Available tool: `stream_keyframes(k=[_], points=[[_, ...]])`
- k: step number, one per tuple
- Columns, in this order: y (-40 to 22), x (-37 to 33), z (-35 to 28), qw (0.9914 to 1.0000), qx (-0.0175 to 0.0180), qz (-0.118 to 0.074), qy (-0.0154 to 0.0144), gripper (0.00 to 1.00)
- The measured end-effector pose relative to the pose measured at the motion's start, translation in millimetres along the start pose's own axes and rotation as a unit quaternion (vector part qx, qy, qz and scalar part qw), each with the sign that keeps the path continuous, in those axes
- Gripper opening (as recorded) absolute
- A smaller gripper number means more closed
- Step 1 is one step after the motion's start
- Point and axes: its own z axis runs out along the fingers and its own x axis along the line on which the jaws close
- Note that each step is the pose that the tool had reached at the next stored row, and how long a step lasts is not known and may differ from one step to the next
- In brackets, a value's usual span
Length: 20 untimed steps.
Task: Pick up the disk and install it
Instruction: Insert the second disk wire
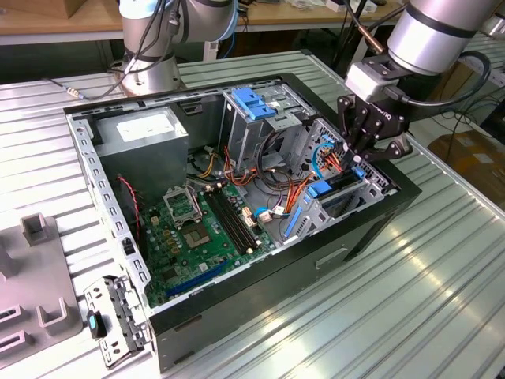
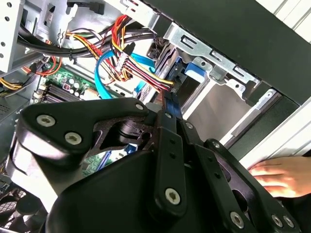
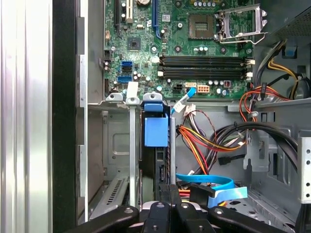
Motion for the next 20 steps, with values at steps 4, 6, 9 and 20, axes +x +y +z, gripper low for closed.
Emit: stream_keyframes(k=[4, 6, 9, 20], points=[[0.5, 0.0, 0.0, 1.0, 0.0, 0.0, 0.0, 0.11], [0.7, 0.0, -0.1, 1.0, 0.0, 0.0, 0.0001, 0.11], [0.9, 0.0, -1.4, 1.0, 0.0, 0.0, 0.0001, 0.11], [1.1, 0.0, -25.7, 1.0, 0.0, 0.0, -0.0006, 0.11]])
